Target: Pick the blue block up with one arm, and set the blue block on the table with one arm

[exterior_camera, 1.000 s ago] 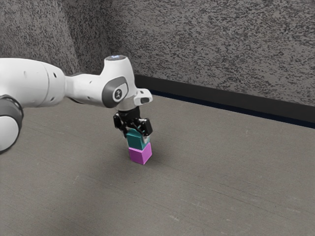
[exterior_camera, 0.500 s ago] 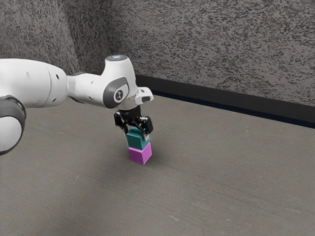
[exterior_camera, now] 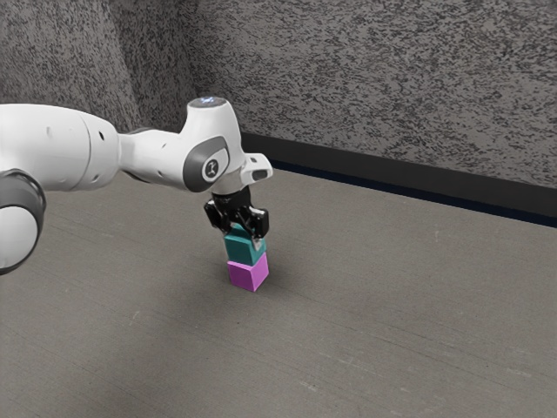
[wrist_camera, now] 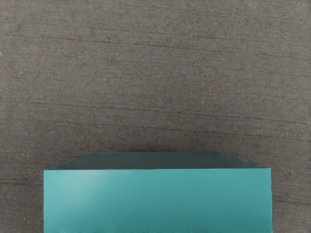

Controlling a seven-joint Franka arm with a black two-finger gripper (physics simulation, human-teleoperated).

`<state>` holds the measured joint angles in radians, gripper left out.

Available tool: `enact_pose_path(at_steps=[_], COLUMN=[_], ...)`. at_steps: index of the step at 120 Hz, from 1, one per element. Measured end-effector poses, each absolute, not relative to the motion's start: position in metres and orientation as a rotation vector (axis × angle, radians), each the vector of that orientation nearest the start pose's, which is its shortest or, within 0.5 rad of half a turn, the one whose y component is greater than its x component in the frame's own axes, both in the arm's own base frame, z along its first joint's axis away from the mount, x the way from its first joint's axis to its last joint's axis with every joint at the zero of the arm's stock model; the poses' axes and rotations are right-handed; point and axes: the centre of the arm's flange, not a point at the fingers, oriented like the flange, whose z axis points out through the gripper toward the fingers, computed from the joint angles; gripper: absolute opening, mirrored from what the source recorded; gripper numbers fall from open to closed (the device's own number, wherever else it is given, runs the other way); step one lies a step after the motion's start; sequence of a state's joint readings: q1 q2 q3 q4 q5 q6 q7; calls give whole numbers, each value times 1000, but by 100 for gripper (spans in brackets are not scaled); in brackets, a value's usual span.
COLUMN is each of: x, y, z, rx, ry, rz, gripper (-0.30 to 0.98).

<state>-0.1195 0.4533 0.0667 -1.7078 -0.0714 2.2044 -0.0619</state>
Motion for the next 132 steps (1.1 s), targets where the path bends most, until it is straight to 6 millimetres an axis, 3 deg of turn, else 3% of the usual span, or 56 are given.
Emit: enact_pose_path(at_steps=[20, 36, 52, 63, 74, 94, 116, 124, 132], x=[669, 668, 675, 686, 694, 697, 697, 698, 692], y=[-49, -67, -128, -172, -197, -206, -206, -207, -192], z=[338, 349, 359, 337, 314, 297, 295, 304, 378], rx=[-3168, -3168, -3169, -3169, -3173, -3182, -3199, -3204, -3207], ry=[-66, -36, 86, 160, 188, 174, 148, 149, 129], rz=[-80, -107, -156, -146, -124, -102, -96, -115, -234], gripper=[37, 35, 34, 33, 32, 31, 52, 56, 60])
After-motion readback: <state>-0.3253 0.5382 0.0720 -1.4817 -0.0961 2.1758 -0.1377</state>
